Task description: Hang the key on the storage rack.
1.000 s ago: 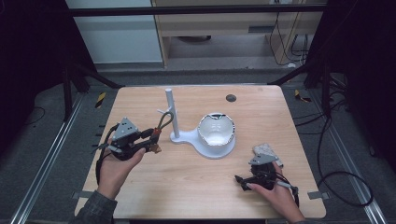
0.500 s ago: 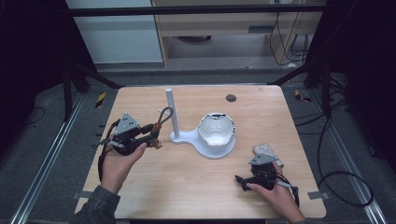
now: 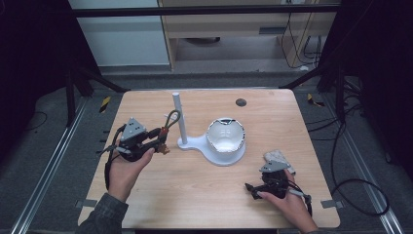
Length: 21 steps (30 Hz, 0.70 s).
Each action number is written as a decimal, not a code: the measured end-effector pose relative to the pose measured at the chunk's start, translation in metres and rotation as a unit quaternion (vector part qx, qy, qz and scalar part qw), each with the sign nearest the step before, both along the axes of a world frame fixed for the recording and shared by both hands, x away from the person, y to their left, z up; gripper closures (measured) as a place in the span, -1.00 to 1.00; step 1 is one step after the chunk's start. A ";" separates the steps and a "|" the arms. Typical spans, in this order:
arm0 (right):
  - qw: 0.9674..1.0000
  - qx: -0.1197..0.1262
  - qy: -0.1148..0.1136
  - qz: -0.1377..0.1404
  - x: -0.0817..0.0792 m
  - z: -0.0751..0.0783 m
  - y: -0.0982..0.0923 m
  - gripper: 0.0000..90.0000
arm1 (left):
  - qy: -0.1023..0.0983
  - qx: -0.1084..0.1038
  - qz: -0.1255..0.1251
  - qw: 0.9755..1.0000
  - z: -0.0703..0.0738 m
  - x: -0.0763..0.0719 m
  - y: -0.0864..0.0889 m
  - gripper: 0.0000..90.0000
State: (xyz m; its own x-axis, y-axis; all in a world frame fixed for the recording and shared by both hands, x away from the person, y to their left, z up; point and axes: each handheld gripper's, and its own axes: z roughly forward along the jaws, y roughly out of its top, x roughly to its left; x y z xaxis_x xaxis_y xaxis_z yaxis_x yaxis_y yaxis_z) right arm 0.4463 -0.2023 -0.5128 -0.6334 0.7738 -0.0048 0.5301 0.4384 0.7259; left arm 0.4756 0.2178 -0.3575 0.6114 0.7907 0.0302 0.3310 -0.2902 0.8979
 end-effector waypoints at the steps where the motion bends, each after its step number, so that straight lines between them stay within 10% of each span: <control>1: 1.000 0.000 0.000 0.000 0.000 0.000 0.000 -0.94 | 0.001 0.001 0.000 1.000 -0.001 0.001 -0.001 0.46; 21: 1.000 0.000 0.000 0.001 0.000 0.000 0.000 -0.94 | 0.018 -0.009 0.029 0.999 -0.028 0.026 -0.012 0.46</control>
